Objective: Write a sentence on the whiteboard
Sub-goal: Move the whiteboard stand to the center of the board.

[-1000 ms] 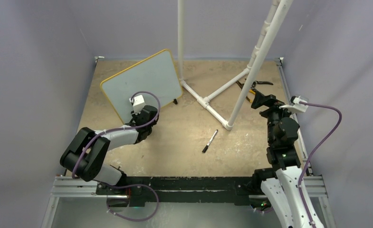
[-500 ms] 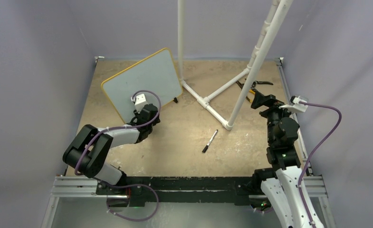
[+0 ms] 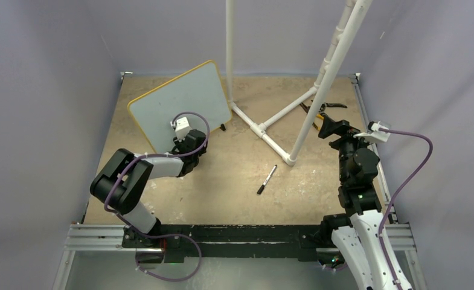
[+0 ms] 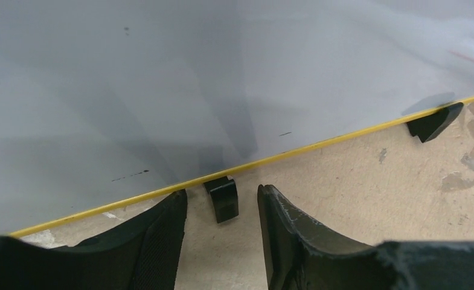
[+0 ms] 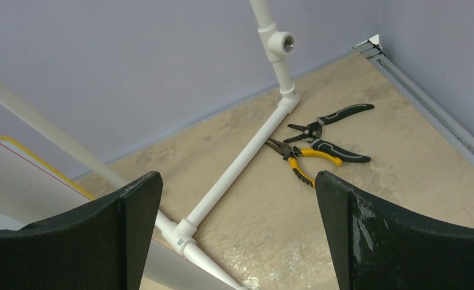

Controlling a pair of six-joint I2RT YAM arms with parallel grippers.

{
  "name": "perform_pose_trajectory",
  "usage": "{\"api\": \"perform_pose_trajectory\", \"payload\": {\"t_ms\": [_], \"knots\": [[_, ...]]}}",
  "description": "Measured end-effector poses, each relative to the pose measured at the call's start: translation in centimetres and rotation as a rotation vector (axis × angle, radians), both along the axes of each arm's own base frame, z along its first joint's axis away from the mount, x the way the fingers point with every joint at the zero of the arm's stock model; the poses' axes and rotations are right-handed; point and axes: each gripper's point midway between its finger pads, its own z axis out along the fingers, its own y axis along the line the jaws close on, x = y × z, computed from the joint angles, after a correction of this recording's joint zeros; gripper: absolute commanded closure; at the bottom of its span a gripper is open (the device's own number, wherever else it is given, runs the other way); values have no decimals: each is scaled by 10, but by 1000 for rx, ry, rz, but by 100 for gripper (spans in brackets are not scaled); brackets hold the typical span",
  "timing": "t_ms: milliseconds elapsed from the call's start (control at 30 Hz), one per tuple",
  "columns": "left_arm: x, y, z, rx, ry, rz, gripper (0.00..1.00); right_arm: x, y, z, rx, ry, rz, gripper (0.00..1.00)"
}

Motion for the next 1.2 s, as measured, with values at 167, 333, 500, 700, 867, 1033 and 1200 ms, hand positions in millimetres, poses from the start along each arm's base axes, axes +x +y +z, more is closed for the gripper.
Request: {"api": "perform_pose_trajectory", "payload": {"t_ms": [167,333,500,700,867,1033,1200], "knots": [[-3,10,-1,41,8,36,59,1,0,0,0,0,0,1],[-8,26,6,64,-5,79,62,2,0,-1,0,3,1,1],[-8,41,13,72,-22,116,66,2,0,-1,-1,5,1,1],[-7,41,14,79,-19,111,88,2,0,-1,-1,5,1,1],[-6,41,15,95,-11,100,100,2,0,-1,-1,5,1,1],[-7,42,16,96,-14,110,100,2,0,-2,-1,7,1,1],[-21,41,18,119,-1,111,100,1,0,0,0,-1,2,1]]}}
